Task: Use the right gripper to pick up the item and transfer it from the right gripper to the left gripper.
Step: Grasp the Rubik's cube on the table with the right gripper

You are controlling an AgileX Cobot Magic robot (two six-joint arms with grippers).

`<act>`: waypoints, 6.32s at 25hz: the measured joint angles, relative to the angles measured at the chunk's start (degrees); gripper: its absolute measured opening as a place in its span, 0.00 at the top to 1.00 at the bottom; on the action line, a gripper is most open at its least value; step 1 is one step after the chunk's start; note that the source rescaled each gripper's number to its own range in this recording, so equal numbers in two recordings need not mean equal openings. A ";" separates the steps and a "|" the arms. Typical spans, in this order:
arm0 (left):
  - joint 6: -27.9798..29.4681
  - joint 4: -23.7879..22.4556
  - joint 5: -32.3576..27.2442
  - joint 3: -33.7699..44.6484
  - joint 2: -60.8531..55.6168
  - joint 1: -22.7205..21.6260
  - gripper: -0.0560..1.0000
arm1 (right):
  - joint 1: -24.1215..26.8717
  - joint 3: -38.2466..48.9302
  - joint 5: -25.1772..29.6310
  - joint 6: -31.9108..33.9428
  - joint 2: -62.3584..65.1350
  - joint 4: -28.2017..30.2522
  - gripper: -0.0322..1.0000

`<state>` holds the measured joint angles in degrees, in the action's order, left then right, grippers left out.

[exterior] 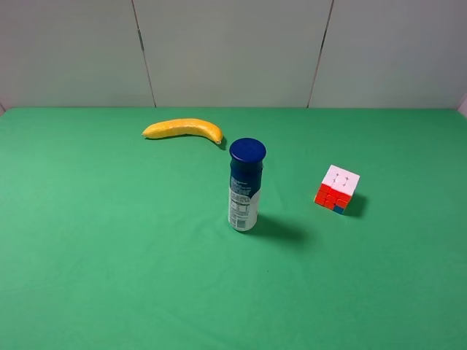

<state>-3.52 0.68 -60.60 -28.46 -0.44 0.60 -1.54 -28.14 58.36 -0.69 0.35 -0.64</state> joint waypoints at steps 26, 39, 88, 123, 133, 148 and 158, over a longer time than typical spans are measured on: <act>0.00 0.00 0.00 0.00 0.00 0.00 0.00 | 0.00 0.00 -0.01 0.00 0.00 0.00 0.00; 0.00 0.00 0.00 0.00 0.00 0.00 0.00 | 0.00 0.00 -0.01 0.00 0.00 -0.20 0.00; 0.00 0.00 0.00 0.00 0.00 0.00 0.00 | -10.01 -39.29 -0.56 5.99 -84.20 -3.50 0.00; 0.00 0.00 0.00 0.00 0.00 0.00 0.00 | -13.56 -39.41 -5.30 18.16 -97.42 -0.10 0.00; 0.00 0.00 0.00 0.00 0.00 0.00 0.00 | -13.85 -39.41 -8.72 22.27 -104.04 -0.53 0.00; 0.00 0.00 0.00 0.00 0.00 0.00 0.00 | -13.85 -39.48 -13.57 31.22 -110.92 -0.44 0.00; 0.00 0.00 0.00 0.00 0.00 0.00 0.00 | -13.85 -39.48 -14.94 39.32 -112.22 -0.52 0.00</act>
<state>-3.52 0.68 -60.60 -28.46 -0.44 0.60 -15.39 -67.62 43.42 38.62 -111.88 -1.16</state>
